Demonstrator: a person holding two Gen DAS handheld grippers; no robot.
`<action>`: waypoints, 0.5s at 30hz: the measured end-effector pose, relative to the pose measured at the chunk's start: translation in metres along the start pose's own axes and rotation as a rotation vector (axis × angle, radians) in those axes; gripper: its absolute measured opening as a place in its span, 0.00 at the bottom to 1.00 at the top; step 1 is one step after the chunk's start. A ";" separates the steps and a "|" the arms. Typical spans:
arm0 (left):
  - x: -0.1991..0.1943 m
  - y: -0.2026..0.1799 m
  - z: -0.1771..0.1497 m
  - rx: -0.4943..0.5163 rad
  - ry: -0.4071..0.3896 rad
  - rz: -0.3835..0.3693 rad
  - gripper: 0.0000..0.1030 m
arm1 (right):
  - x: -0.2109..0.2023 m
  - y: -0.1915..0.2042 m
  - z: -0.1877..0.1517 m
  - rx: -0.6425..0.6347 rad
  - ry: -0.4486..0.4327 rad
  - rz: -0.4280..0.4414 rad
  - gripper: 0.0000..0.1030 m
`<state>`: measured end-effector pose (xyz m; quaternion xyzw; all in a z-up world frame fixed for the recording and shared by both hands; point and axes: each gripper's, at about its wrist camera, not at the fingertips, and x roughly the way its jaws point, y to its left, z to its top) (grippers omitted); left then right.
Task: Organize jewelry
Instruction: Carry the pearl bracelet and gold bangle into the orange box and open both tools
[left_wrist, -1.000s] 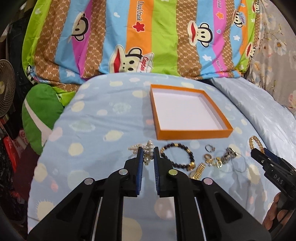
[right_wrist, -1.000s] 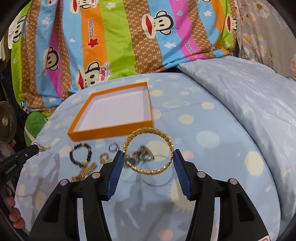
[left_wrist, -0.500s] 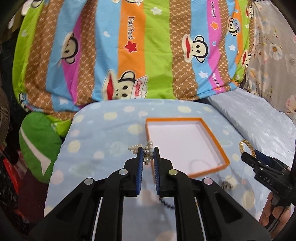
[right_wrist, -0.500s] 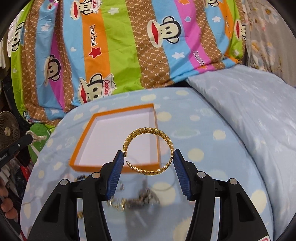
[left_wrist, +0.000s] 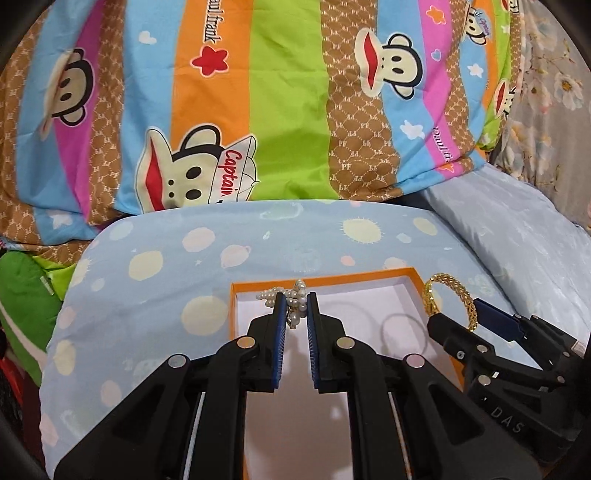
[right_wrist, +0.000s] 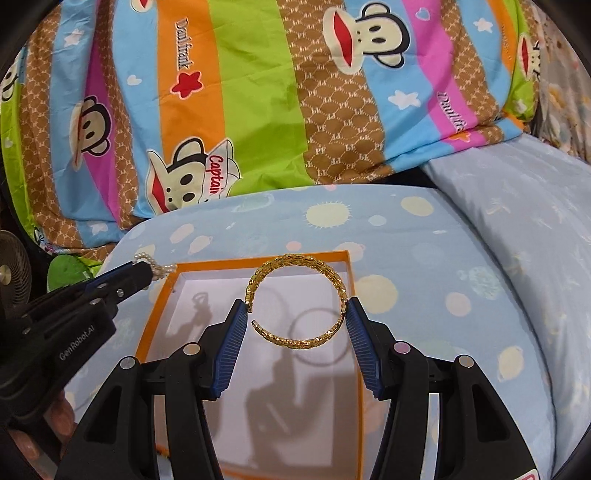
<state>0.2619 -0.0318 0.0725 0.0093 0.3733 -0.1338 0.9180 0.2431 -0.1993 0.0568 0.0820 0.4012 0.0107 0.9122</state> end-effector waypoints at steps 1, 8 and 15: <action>0.008 0.000 0.001 0.000 0.008 -0.001 0.10 | 0.007 0.000 0.002 0.001 0.010 0.000 0.53; 0.046 0.005 0.002 -0.002 0.053 0.037 0.10 | 0.045 -0.001 0.008 -0.005 0.063 -0.008 0.53; 0.053 0.008 0.000 -0.009 0.045 0.078 0.32 | 0.046 0.006 0.006 -0.036 0.034 -0.037 0.56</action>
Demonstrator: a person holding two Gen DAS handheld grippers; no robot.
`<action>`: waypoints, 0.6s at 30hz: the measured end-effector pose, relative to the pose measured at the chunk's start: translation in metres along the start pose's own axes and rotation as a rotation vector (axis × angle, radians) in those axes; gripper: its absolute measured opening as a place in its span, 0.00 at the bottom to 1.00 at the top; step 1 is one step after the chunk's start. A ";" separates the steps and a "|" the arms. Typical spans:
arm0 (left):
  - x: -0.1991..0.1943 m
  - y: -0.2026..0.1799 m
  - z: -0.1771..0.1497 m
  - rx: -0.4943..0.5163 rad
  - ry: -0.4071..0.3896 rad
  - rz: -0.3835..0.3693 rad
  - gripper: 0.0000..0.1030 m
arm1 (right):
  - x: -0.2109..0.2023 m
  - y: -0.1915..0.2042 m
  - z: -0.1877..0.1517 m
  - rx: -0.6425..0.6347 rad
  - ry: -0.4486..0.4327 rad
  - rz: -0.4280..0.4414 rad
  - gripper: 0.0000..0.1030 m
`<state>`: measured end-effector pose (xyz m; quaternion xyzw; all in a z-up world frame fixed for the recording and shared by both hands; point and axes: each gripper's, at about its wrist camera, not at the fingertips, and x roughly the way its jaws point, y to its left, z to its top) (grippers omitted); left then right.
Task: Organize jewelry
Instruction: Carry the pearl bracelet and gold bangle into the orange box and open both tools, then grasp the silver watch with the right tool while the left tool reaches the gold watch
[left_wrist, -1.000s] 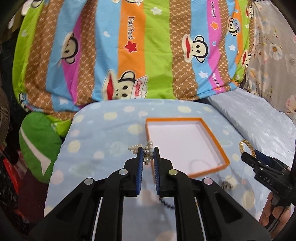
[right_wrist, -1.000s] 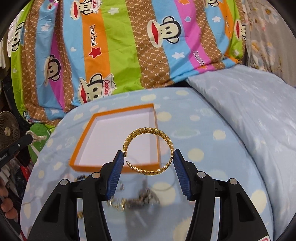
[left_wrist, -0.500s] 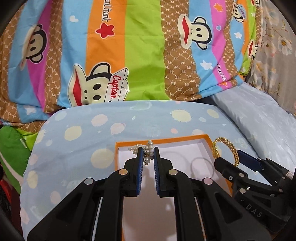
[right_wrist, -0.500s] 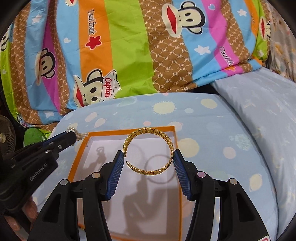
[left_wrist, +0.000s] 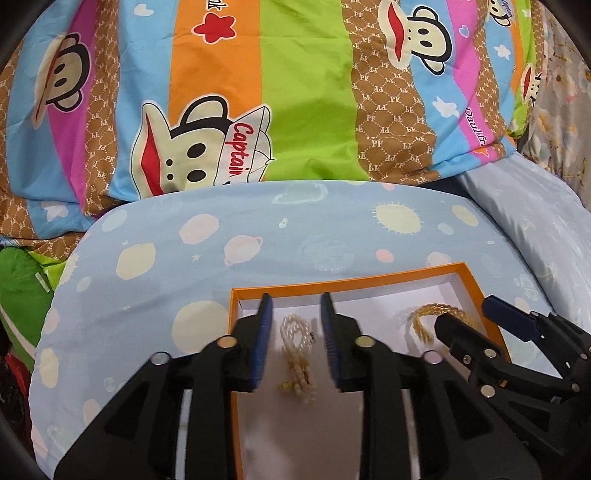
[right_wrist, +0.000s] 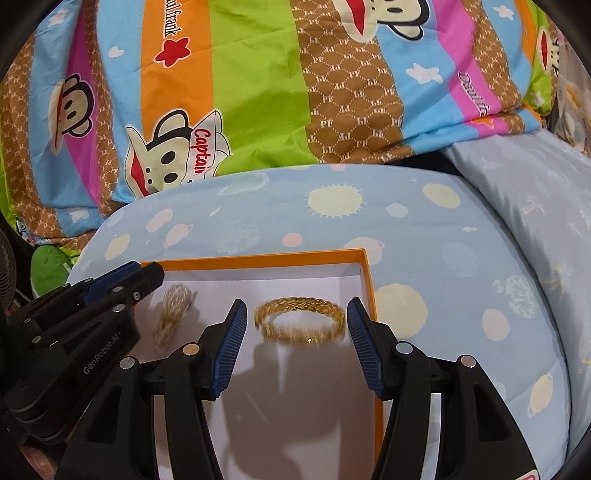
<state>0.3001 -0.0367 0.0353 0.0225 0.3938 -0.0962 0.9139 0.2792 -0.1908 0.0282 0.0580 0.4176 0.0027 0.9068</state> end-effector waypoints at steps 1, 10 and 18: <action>-0.002 0.001 0.000 -0.003 -0.008 0.007 0.37 | -0.003 0.000 0.000 0.001 -0.011 0.000 0.56; -0.061 0.017 -0.014 -0.018 -0.096 0.025 0.43 | -0.069 -0.024 -0.022 0.057 -0.118 0.009 0.58; -0.131 0.048 -0.090 -0.077 -0.112 0.006 0.50 | -0.134 -0.054 -0.110 0.125 -0.142 -0.005 0.63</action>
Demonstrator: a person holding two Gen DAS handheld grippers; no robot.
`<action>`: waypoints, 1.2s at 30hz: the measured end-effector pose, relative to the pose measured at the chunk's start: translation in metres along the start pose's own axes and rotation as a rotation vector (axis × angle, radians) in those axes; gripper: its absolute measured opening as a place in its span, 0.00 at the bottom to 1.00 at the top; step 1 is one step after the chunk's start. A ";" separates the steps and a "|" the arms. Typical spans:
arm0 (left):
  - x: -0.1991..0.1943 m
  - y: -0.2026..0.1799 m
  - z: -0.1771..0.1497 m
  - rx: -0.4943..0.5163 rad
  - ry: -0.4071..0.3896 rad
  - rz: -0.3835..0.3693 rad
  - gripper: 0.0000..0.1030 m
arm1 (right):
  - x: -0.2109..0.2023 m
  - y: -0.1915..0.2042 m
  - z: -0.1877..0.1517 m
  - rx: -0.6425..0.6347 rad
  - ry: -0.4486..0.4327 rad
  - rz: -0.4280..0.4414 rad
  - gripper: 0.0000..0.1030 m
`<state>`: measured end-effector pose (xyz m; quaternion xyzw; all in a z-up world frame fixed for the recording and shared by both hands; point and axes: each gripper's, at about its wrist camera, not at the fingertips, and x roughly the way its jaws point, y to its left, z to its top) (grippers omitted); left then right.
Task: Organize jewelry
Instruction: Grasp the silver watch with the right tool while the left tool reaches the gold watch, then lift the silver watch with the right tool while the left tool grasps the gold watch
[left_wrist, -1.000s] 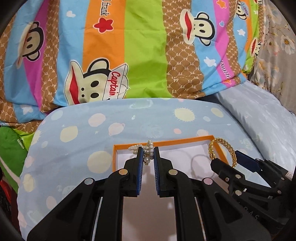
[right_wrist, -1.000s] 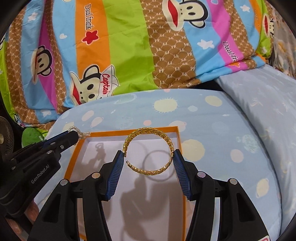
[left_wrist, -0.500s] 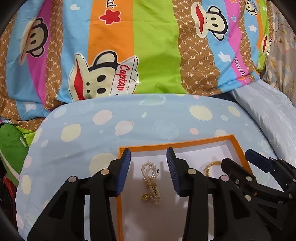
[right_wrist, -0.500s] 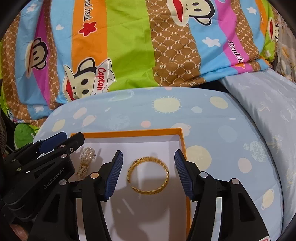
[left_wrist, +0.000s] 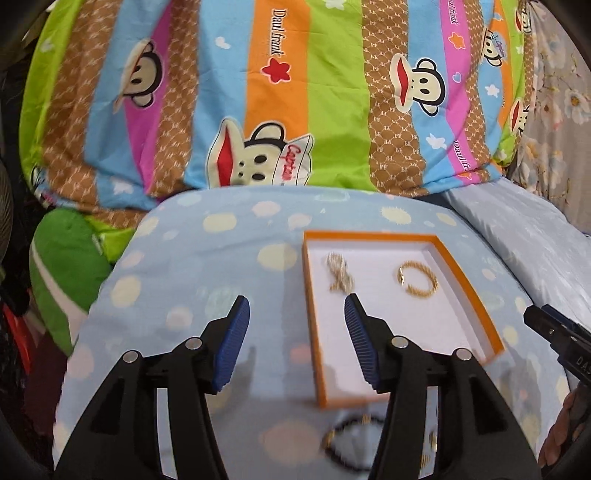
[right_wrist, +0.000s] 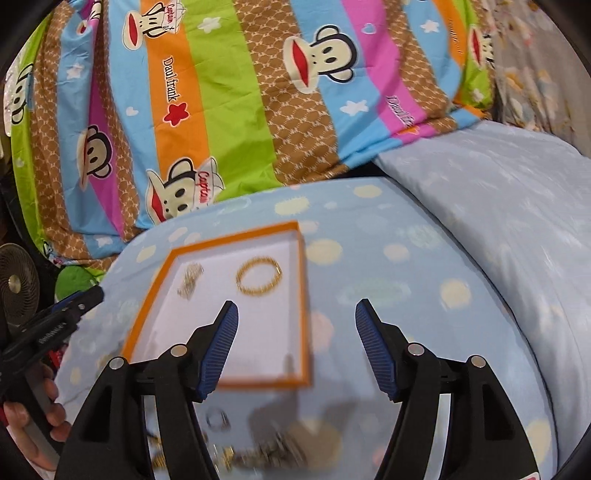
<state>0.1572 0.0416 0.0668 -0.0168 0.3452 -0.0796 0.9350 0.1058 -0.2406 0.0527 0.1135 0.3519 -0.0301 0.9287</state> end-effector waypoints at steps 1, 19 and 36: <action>-0.005 0.002 -0.009 -0.008 0.006 0.004 0.50 | -0.004 -0.002 -0.010 0.001 0.012 -0.008 0.63; -0.032 -0.011 -0.101 -0.050 0.089 -0.046 0.58 | -0.018 0.030 -0.093 -0.023 0.133 0.039 0.61; -0.023 -0.002 -0.106 -0.105 0.129 -0.081 0.60 | 0.015 0.035 -0.078 0.005 0.174 0.008 0.19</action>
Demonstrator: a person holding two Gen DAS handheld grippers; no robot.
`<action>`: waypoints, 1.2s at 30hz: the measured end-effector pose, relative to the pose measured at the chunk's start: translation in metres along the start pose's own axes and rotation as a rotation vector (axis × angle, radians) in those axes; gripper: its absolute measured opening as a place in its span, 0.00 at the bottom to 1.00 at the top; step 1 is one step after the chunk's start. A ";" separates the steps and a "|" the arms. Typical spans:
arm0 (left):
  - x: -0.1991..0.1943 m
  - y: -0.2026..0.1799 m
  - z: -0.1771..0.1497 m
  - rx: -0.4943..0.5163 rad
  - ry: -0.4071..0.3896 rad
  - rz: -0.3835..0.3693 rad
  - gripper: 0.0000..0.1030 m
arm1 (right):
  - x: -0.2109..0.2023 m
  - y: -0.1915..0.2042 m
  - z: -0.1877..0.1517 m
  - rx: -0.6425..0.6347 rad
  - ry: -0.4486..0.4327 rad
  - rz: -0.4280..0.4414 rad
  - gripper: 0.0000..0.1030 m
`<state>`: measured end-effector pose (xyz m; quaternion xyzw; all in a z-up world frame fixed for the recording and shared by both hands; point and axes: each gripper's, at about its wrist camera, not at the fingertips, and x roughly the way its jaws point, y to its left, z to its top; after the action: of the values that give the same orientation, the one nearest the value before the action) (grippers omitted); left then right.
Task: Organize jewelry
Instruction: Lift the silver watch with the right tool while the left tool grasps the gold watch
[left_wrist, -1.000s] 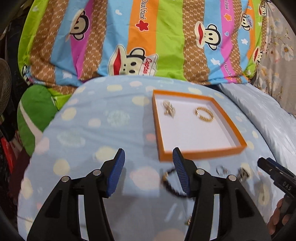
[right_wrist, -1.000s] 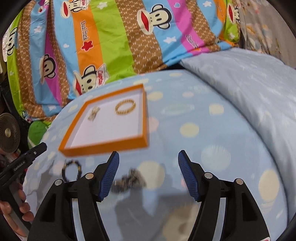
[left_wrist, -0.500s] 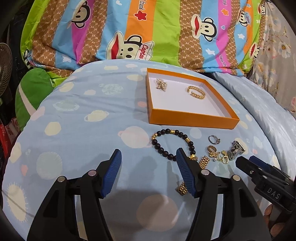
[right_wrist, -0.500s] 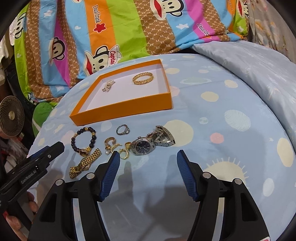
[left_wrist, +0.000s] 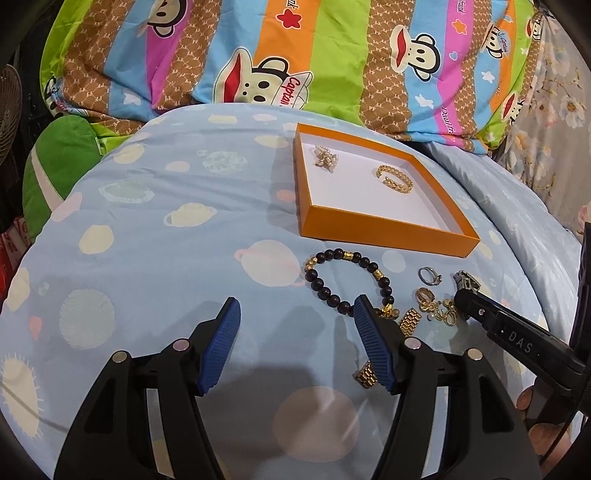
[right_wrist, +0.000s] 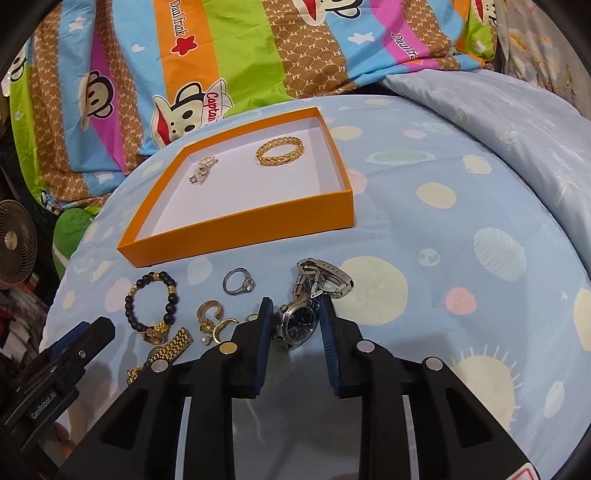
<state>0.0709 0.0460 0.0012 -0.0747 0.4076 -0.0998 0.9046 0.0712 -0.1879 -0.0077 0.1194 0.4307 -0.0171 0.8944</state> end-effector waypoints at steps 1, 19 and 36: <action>0.001 0.001 0.000 -0.003 0.004 0.001 0.60 | -0.002 -0.001 -0.001 -0.003 -0.006 -0.009 0.16; -0.013 -0.013 -0.020 0.044 0.045 -0.061 0.62 | -0.039 -0.033 -0.035 0.006 -0.018 -0.005 0.08; 0.009 -0.059 -0.018 0.160 0.087 -0.054 0.43 | -0.039 -0.036 -0.037 0.022 -0.017 0.016 0.09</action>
<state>0.0562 -0.0147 -0.0045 -0.0087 0.4351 -0.1594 0.8861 0.0133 -0.2174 -0.0066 0.1328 0.4219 -0.0158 0.8967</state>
